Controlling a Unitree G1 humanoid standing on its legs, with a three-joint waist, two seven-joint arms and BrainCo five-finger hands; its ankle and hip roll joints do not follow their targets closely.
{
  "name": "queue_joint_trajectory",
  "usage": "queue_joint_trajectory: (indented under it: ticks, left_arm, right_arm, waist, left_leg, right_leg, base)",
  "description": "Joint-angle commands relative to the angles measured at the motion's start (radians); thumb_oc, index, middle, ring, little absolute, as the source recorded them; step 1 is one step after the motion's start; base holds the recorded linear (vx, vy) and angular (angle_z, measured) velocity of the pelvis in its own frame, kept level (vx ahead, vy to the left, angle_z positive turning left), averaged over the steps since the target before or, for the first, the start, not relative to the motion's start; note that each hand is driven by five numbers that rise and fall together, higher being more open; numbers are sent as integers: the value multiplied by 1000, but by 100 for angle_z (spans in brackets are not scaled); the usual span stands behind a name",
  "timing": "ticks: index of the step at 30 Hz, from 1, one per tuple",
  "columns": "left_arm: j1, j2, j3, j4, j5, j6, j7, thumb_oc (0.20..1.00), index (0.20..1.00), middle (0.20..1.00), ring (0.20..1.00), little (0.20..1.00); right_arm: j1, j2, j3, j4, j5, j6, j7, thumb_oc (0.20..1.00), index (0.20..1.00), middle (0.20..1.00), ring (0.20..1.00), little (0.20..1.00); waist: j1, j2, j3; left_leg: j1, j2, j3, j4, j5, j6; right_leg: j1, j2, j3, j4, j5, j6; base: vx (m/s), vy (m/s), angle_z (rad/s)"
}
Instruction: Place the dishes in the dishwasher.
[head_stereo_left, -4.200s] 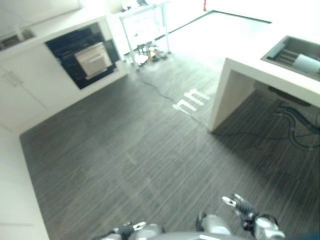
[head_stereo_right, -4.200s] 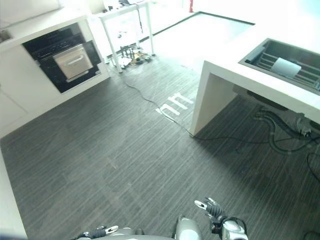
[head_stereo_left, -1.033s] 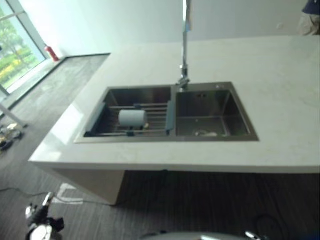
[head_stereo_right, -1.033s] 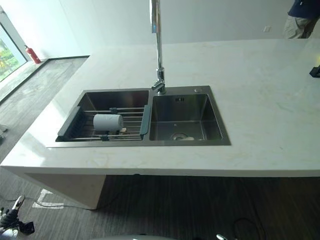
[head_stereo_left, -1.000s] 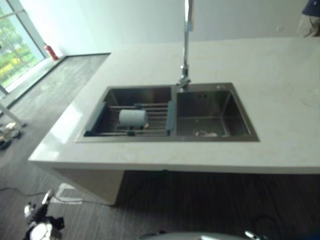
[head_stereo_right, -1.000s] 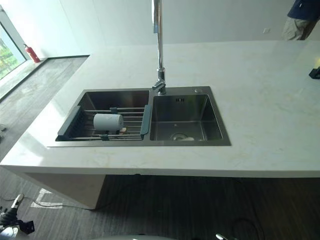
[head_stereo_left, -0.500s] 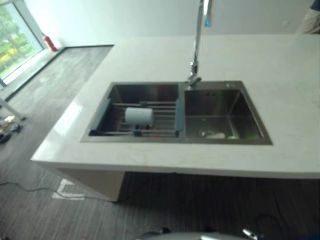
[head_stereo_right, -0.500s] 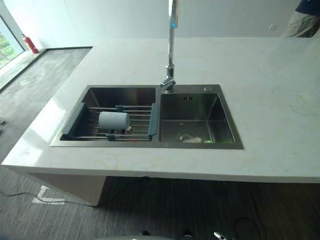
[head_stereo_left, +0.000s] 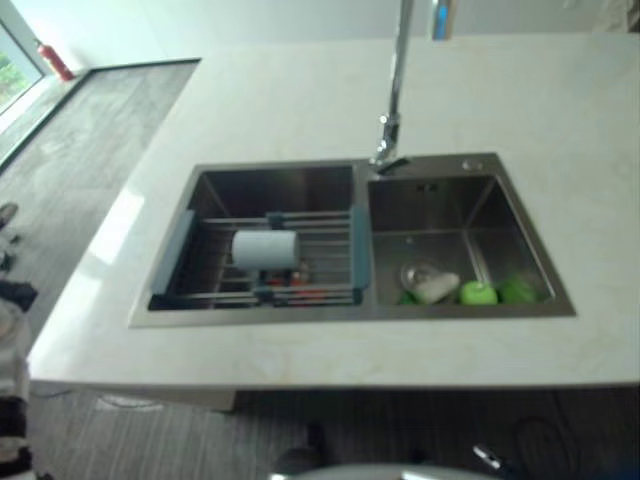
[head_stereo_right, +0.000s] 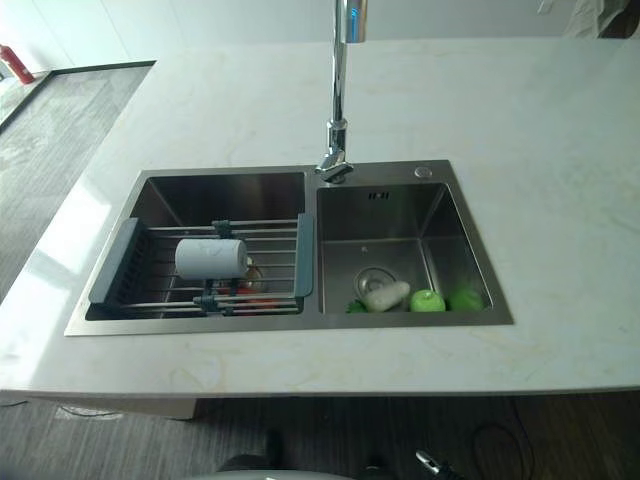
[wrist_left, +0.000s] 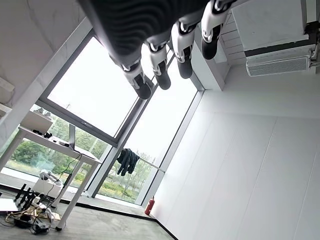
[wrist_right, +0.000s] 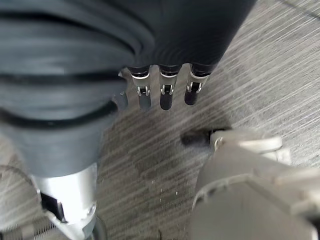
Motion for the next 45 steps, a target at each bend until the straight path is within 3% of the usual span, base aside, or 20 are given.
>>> queue_joint_trajectory:
  ticks: [1,2,3,4,6,9,10,12,17,25,31,45]
  left_arm:
    - [3,72,98,-8,22,-72,-50,1000,1000,1000,1000,1000]
    - [2,93,89,-37,30,-114,-124,1000,1000,1000,1000,1000]
    - [0,106,78,-93,45,-116,-209,1000,1000,1000,1000,1000]
    - [-1,107,75,-104,46,-112,-219,1000,1000,1000,1000,1000]
    - [-28,131,21,-170,105,-103,-338,1000,1000,1000,1000,1000]
    - [-92,169,-93,-274,134,-65,-576,1000,1000,1000,1000,1000]
    - [-118,171,-130,-316,130,-13,-649,1000,1000,1000,1000,1000]
    - [-167,183,-210,-336,154,33,-729,1000,1000,1000,1000,1000]
    - [-291,236,-346,-257,187,91,-799,1000,1000,1000,1000,1000]
    - [-407,275,-480,-99,266,93,-869,1000,1000,1000,1000,1000]
    - [-572,235,-635,-34,306,81,-804,1000,1000,1000,1000,1000]
    - [-597,188,-691,-70,370,78,-766,1000,1000,1000,1000,1000]
  right_arm:
    - [7,-71,22,15,10,-22,-16,1000,1000,1000,1000,1000]
    - [7,-79,20,12,8,-20,-16,1000,1000,1000,1000,1000]
    - [11,-82,11,7,5,-15,-11,1000,1000,1000,1000,1000]
    - [11,-83,9,7,3,-15,-9,1000,1000,1000,1000,1000]
    - [16,-87,3,10,-6,-12,1,1000,1000,1000,1000,1000]
    - [17,-92,-3,13,-18,-7,16,1000,1000,1000,1000,1000]
    - [15,-95,-7,14,-25,-4,23,1000,1000,1000,1000,1000]
    - [12,-104,-6,13,-33,5,34,1000,1000,1000,1000,1000]
    - [19,-131,2,9,-16,14,50,1000,1000,1000,1000,1000]
    - [36,-153,11,-31,10,25,56,1000,1000,1000,1000,1000]
    - [-53,-214,28,-81,89,33,64,1000,1000,1000,1000,1000]
    - [-50,-208,55,-146,90,41,61,1000,1000,1000,1000,1000]
  waist:
    - [8,42,-31]
    - [9,41,-37]
    - [10,41,-36]
    - [9,40,-37]
    - [6,41,-38]
    - [-1,46,-41]
    - [-2,47,-43]
    - [-11,52,-42]
    - [-35,56,-45]
    - [-64,57,-8]
    - [-85,60,121]
    - [-111,45,163]
  left_leg:
    - [23,29,44,6,-113,-9]
    - [26,34,51,6,-113,-13]
    - [34,36,54,6,-119,-16]
    - [30,36,55,6,-115,-16]
    - [37,36,57,6,-121,-16]
    - [38,34,59,6,-122,-15]
    - [33,34,60,6,-118,-16]
    - [38,32,61,6,-123,-14]
    - [30,27,70,6,-118,-12]
    - [-4,21,85,6,-109,-6]
    - [-125,15,73,34,-79,-1]
    - [-128,22,83,32,-72,-8]
  right_leg:
    - [-31,-85,-61,16,-4,70]
    - [-27,-83,-64,9,-4,70]
    - [-19,-81,-66,9,-8,73]
    - [-22,-81,-66,8,-5,73]
    - [-17,-81,-65,9,-9,76]
    - [-17,-82,-59,9,-6,81]
    - [-22,-84,-57,7,0,83]
    - [-23,-84,-51,7,0,86]
    - [-40,-86,-38,1,16,92]
    - [-93,-94,-6,1,41,103]
    - [-210,-102,43,19,66,92]
    - [-230,-88,59,10,77,88]
  base:
    - [38,-31,-13]
    - [60,-25,-22]
    - [43,-12,-18]
    - [45,4,-11]
    - [44,17,8]
    - [45,18,3]
    - [41,22,-3]
    - [54,25,-9]
    - [67,15,-6]
    - [15,24,-9]
    - [-251,36,-11]
    - [12,-15,-8]
